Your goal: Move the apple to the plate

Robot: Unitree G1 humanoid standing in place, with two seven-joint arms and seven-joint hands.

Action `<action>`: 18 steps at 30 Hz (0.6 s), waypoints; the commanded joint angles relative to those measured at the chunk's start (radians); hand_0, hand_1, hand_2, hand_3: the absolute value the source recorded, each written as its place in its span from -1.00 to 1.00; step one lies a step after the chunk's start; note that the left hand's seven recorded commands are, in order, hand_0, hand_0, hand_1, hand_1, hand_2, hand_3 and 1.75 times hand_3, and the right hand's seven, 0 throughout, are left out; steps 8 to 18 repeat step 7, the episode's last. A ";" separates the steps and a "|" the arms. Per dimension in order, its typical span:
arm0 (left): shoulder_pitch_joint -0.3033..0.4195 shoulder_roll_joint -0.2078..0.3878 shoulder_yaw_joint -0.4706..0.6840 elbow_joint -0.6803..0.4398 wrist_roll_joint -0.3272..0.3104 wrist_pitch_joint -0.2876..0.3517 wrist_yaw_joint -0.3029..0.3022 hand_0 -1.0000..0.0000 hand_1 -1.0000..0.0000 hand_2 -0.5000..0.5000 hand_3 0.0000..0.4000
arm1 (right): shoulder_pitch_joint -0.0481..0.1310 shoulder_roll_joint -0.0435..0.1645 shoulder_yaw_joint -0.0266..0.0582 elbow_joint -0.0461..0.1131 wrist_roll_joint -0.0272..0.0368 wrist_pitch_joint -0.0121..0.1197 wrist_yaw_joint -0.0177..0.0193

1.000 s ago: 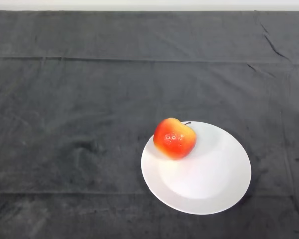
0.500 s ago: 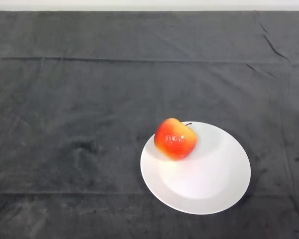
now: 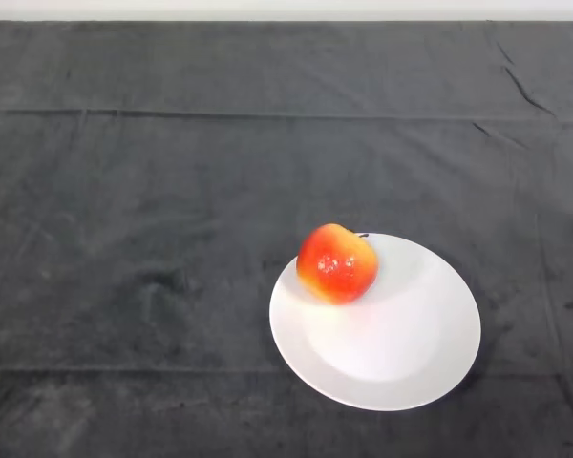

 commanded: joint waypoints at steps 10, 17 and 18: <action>-0.032 -0.019 0.046 -0.006 0.038 -0.003 -0.011 1.00 1.00 0.00 -1.00 | -0.027 -0.042 -0.0163 0.002 0.0006 0.012 -0.0036; -0.032 -0.019 0.046 -0.006 0.038 -0.003 -0.011 1.00 1.00 0.00 -1.00 | -0.027 -0.042 -0.0163 0.002 0.0006 0.012 -0.0036; -0.032 -0.019 0.046 -0.006 0.038 -0.003 -0.011 1.00 1.00 0.00 -1.00 | -0.027 -0.042 -0.0163 0.002 0.0006 0.012 -0.0036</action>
